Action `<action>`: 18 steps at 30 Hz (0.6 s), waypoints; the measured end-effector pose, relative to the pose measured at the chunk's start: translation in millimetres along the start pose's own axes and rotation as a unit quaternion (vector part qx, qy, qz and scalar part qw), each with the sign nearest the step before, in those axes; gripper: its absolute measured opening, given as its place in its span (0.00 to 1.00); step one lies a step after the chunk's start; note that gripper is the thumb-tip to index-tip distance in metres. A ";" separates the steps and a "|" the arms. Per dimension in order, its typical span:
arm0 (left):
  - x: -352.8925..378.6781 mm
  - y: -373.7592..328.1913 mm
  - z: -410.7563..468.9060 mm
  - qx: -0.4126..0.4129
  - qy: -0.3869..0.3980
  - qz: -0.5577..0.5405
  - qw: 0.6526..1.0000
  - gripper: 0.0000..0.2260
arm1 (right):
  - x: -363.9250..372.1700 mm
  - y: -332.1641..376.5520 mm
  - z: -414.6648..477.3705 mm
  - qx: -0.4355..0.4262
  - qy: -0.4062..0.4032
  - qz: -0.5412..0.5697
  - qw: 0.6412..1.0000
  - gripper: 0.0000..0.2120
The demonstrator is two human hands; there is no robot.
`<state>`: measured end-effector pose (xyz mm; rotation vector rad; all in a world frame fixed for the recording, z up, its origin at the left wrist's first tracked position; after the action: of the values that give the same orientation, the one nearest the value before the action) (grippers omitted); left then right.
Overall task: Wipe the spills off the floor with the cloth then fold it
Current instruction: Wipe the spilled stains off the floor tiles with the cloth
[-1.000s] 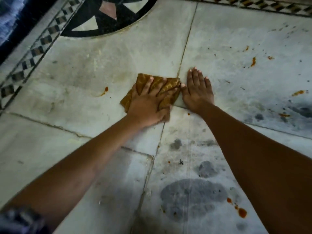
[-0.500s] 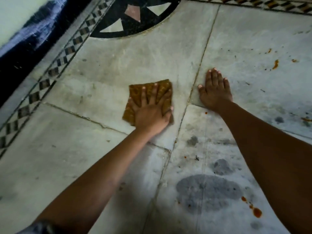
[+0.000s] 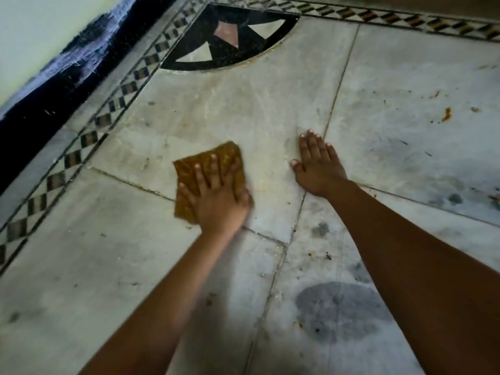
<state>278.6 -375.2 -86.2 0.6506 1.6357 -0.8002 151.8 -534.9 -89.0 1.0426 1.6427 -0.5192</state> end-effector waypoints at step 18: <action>-8.9 -15.5 81.8 0.113 0.004 0.033 0.993 0.27 | 1.8 -3.4 0.8 -0.013 -0.047 0.020 0.999 0.29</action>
<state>317.8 -449.2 -85.0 0.8632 1.5355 -0.9442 149.2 -536.6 -91.5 1.0145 1.5399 -0.5106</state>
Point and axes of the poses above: each hand's wrist, its own z-axis towards the middle knuckle, its own x-axis out of the palm, y = z × x, the point moved 1 cm from there along z, towards the middle knuckle, and after that the axes turned 4 degrees about x, right-handed, at the moved point
